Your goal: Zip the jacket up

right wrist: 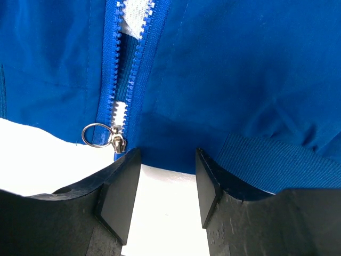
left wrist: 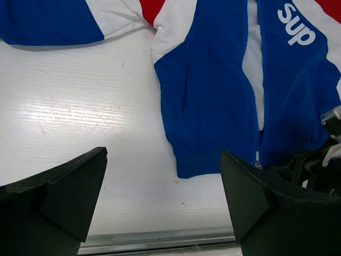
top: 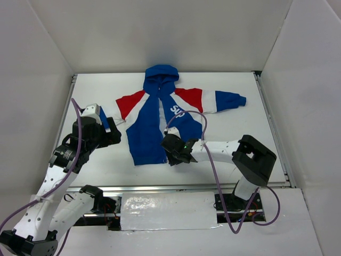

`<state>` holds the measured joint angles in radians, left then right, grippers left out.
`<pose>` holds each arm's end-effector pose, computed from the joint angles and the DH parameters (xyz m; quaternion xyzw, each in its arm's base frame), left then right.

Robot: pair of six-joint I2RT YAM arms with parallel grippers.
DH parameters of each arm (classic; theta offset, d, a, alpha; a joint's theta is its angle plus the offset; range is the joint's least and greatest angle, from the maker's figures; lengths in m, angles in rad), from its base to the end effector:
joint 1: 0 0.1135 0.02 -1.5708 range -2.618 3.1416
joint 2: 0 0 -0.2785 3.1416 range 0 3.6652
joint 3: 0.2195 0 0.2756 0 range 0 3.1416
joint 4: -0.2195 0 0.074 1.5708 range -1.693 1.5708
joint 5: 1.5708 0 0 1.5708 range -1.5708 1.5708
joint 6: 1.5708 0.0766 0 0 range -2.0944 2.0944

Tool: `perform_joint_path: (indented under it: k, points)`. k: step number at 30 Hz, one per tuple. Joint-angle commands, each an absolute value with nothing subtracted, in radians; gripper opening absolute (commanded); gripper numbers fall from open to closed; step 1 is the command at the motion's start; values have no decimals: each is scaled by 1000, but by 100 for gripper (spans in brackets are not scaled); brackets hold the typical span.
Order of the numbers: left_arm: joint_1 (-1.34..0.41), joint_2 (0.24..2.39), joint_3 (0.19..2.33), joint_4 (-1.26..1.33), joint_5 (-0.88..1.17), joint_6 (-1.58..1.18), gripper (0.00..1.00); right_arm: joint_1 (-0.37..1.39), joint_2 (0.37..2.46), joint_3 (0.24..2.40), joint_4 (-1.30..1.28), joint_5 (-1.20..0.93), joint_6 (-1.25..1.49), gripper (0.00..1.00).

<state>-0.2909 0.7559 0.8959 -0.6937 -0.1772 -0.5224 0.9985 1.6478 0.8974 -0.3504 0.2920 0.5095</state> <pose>0.1978 -0.0451 0.3229 -0.1433 0.8592 -0.1209 0.4760 0.2058 0.2788 0.1203 -0.2000 0.9418 0.0546 0.2648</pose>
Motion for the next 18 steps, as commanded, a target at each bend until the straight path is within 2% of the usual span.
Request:
perform_joint_path:
  k: [1, 18]
  points:
    - [-285, 753, 894, -660, -163, -497, 99, 996, 1666, 928, -322, 299, 529, 53]
    - [-285, 749, 893, -658, -160, -495, 99, 996, 1625, 936, -318, 273, 546, 53]
